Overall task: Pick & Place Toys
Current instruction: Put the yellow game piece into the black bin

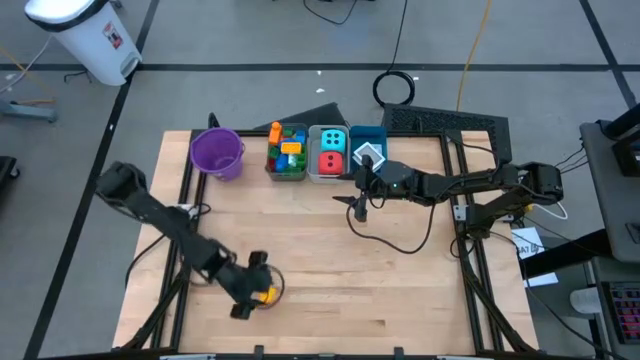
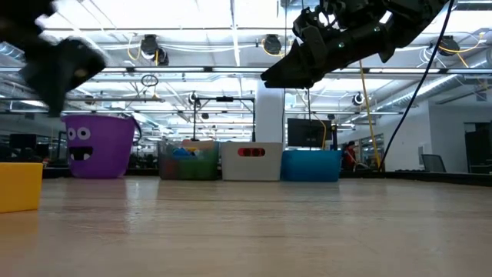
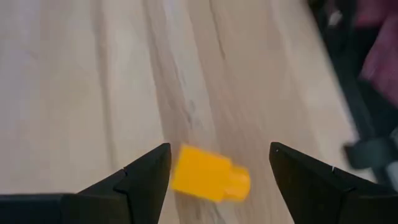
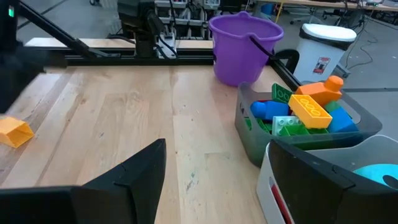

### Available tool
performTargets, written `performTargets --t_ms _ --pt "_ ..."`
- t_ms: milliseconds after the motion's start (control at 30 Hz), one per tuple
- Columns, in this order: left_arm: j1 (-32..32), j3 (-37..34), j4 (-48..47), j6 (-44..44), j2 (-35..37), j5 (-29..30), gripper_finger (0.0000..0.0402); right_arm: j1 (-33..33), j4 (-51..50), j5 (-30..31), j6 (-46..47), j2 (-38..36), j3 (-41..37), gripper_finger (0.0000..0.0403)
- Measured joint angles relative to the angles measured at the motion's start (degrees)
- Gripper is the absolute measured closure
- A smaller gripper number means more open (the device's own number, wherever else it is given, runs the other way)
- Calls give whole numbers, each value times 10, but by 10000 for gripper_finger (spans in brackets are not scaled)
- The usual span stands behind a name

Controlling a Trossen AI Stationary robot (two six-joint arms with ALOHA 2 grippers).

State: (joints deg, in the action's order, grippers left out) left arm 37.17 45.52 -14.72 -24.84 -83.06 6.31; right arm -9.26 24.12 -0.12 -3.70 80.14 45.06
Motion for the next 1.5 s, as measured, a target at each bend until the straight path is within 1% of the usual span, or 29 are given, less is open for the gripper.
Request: performTargets --t_ms 133,267,367,500,567,667,700,767,867,933,1000,1067,1200,1267,1300,1367,1433,1500 --pt "26 0 25 -45 -60 17 128 0 2 0 0 0 0 147" --pt "27 2 45 -107 -98 28 134 0 10 0 0 0 0 147" --pt "23 3 51 -123 -113 47 142 0 9 0 0 0 0 147" --pt "10 0 36 -105 -120 118 156 0 9 0 0 0 0 147" --pt "-1 -5 11 -102 -122 165 165 0 9 0 0 0 0 147" --pt "-27 1 0 -105 -118 234 178 0 9 0 0 0 0 147" --pt "-38 1 -7 -103 -118 247 183 0 9 0 0 0 0 147" --pt "-58 -2 -19 -98 -120 250 192 0 9 0 0 0 0 147" --pt "-83 0 -12 -102 -119 224 205 0 9 0 0 0 0 147" --pt "-97 0 -15 -101 -119 192 213 0 9 0 0 0 0 147" --pt "-110 0 -16 -100 -119 141 221 0 8 0 0 0 0 147" --pt "-121 0 -18 -95 -117 78 227 0 8 0 0 0 0 147" --pt "-147 0 -30 -84 -94 -39 241 0 9 0 0 0 0 147" --pt "-153 0 -58 -99 -77 -79 248 0 9 0 0 0 0 147" --pt "-155 0 -76 -113 -66 -91 251 0 9 0 0 0 0 147" --pt "-156 0 -124 -147 -41 -95 259 0 9 0 0 0 0 147" --pt "-157 0 -171 -189 -10 -88 268 0 9 0 0 0 0 147" --pt "-157 0 -207 -250 18 -75 277 0 8 0 0 0 0 147"
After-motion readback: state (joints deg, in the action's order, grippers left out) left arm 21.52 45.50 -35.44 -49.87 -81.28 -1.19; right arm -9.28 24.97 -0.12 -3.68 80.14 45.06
